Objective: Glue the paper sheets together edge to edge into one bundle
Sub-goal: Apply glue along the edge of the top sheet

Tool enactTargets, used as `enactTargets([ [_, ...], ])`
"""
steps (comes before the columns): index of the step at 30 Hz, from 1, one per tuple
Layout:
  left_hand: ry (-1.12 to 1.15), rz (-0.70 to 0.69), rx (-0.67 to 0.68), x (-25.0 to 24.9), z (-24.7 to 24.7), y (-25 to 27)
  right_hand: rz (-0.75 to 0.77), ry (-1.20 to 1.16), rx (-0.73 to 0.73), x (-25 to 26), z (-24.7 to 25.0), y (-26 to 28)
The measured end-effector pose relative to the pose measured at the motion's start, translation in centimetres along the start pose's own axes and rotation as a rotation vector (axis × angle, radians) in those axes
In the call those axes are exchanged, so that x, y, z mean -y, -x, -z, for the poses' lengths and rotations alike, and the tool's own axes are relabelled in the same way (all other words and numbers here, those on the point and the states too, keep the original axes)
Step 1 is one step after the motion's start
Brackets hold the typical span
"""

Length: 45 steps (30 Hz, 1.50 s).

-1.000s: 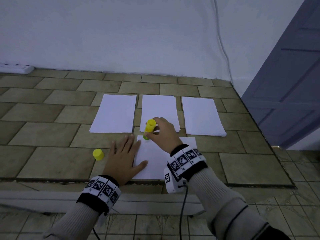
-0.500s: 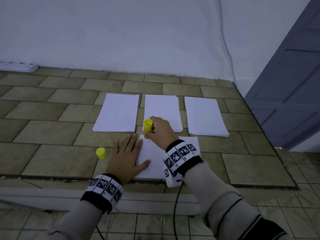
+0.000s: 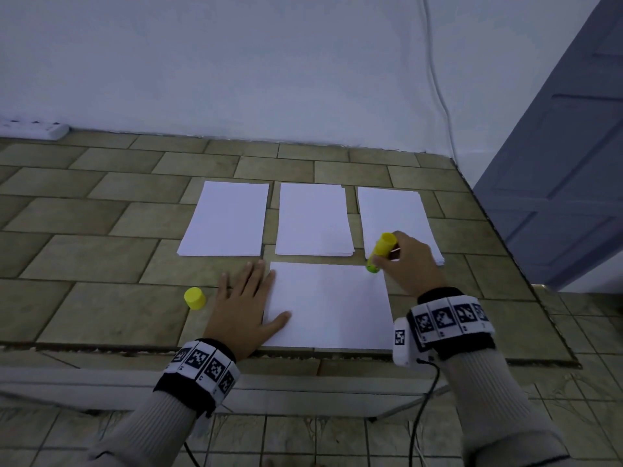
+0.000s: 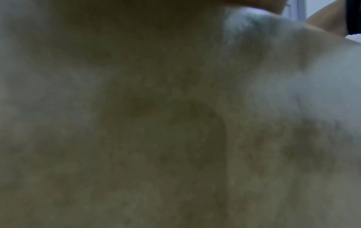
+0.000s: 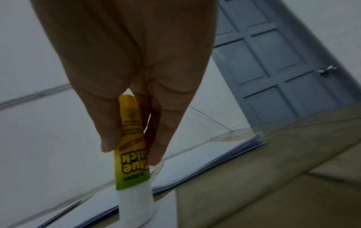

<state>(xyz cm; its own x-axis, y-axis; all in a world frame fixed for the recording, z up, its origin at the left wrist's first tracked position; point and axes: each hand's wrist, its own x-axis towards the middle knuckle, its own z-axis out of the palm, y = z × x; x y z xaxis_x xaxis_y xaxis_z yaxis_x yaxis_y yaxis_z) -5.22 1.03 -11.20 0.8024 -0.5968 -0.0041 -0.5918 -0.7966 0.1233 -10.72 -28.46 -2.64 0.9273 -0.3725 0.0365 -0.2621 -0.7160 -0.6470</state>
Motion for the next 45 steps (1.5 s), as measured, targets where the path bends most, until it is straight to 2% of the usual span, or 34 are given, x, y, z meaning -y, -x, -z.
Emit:
enactTargets([
  [6,-0.006,0.027,0.056,-0.3,0.6,0.0,-0.087,-0.076,-0.029,-0.9,0.7,0.6],
  [10,0.003,0.029,0.056,-0.3,0.6,0.0,0.093,-0.247,0.053,1.9,-1.5,1.9],
  [14,0.021,0.019,0.022,-0.3,0.5,0.0,0.244,-0.226,0.200,5.8,-4.9,2.8],
  [18,0.009,0.019,0.026,-0.4,0.5,0.1,0.323,-0.173,0.274,8.1,-7.5,2.9],
  [24,0.004,0.020,0.035,-0.3,0.6,0.0,0.382,-0.107,0.332,9.2,-8.4,2.5],
  [31,0.002,0.041,0.055,-0.4,0.9,0.1,0.313,-0.112,0.317,6.5,-6.2,2.5],
  [40,-0.020,0.051,0.074,-0.5,1.0,0.1,0.154,-0.150,0.146,-1.0,0.6,4.2],
  [45,0.004,0.042,0.060,-0.5,1.0,0.1,0.160,-0.137,0.091,-2.0,1.1,4.6],
])
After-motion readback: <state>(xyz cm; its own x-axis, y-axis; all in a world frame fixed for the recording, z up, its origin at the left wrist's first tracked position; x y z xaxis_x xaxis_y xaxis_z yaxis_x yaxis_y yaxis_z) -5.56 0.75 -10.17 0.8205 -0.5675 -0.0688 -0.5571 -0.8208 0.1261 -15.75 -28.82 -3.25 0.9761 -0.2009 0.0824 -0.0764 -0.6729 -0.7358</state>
